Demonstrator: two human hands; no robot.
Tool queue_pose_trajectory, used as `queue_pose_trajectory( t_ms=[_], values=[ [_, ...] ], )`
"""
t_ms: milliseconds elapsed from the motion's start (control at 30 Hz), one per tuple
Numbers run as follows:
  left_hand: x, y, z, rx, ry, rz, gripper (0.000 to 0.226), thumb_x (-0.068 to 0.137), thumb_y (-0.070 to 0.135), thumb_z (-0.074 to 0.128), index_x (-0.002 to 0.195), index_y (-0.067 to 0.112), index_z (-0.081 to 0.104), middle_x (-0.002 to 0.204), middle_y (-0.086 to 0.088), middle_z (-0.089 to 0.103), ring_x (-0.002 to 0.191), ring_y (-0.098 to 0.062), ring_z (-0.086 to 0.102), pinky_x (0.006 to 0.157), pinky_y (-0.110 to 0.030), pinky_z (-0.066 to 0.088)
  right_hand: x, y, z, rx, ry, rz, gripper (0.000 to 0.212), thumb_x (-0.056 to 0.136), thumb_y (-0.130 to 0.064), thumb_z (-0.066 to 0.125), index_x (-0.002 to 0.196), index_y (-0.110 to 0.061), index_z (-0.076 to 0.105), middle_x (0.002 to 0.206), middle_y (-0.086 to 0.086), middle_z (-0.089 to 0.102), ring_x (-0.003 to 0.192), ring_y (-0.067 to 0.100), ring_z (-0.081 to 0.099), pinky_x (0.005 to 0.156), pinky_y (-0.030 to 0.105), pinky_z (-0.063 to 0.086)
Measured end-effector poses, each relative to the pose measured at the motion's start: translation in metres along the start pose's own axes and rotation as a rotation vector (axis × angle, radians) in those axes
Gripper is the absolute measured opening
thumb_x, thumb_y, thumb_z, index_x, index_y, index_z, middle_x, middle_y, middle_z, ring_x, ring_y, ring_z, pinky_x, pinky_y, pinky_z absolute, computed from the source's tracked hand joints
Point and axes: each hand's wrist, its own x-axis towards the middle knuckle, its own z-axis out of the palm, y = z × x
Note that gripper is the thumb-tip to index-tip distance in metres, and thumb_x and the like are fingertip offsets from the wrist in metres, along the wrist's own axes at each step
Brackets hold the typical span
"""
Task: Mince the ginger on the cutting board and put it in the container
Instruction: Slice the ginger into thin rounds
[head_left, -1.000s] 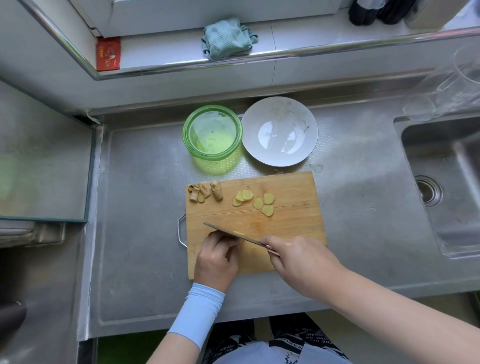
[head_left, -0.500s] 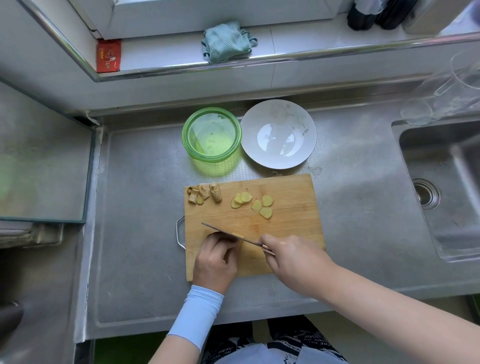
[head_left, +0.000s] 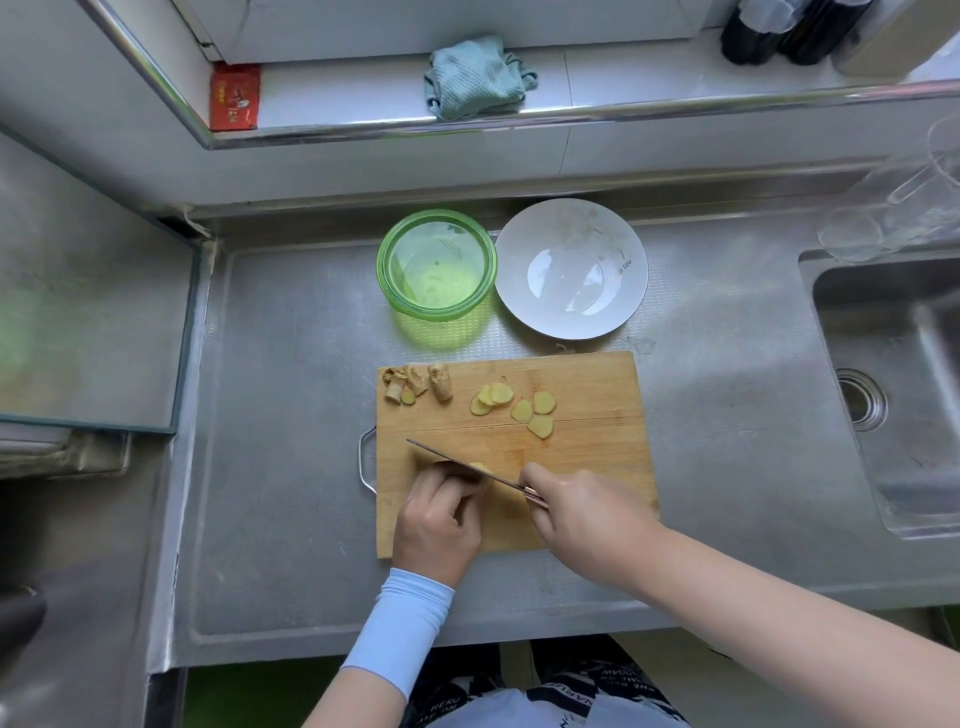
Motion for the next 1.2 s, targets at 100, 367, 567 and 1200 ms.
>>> queue_pose_trajectory(
  t_ms=[100, 367, 567, 1200],
  values=[
    [0.0, 0.003, -0.001, -0.02, 0.009, 0.015, 0.019, 0.073, -0.011, 0.075, 0.071, 0.006, 0.067, 0.079, -0.003, 0.063, 0.075, -0.022, 0.061, 0.07, -0.026, 0.049, 0.011, 0.0, 0.002, 0.044, -0.015, 0.006, 0.011, 0.098, -0.028, 0.043, 0.108, -0.023, 0.046, 0.083, 0.008, 0.059, 0.069, 0.033, 0.046, 0.055, 0.036, 0.037],
    [0.003, 0.005, -0.004, -0.041, 0.017, 0.018, 0.018, 0.074, -0.01, 0.074, 0.072, 0.007, 0.068, 0.081, -0.002, 0.064, 0.078, -0.02, 0.062, 0.074, -0.021, 0.048, 0.012, -0.001, 0.002, 0.032, 0.009, 0.002, 0.011, 0.099, -0.03, 0.044, 0.106, -0.023, 0.046, 0.09, 0.012, 0.065, 0.073, 0.035, 0.05, 0.059, 0.038, 0.039],
    [0.0, 0.003, -0.002, -0.04, 0.043, 0.007, 0.014, 0.077, -0.006, 0.074, 0.072, 0.006, 0.069, 0.083, -0.003, 0.065, 0.078, -0.021, 0.063, 0.073, -0.024, 0.05, 0.004, 0.0, -0.006, 0.066, 0.028, 0.014, 0.012, 0.1, -0.033, 0.044, 0.107, -0.025, 0.049, 0.091, 0.012, 0.065, 0.082, 0.038, 0.056, 0.059, 0.037, 0.03],
    [-0.004, -0.003, 0.004, -0.014, 0.084, 0.004, 0.013, 0.071, -0.006, 0.076, 0.074, 0.006, 0.072, 0.083, -0.006, 0.068, 0.083, -0.018, 0.061, 0.083, -0.01, 0.042, -0.03, 0.016, 0.005, -0.005, 0.076, -0.035, 0.005, 0.102, -0.031, 0.036, 0.102, -0.027, 0.038, 0.07, 0.0, 0.057, 0.058, 0.031, 0.048, 0.052, 0.043, 0.045]
  ],
)
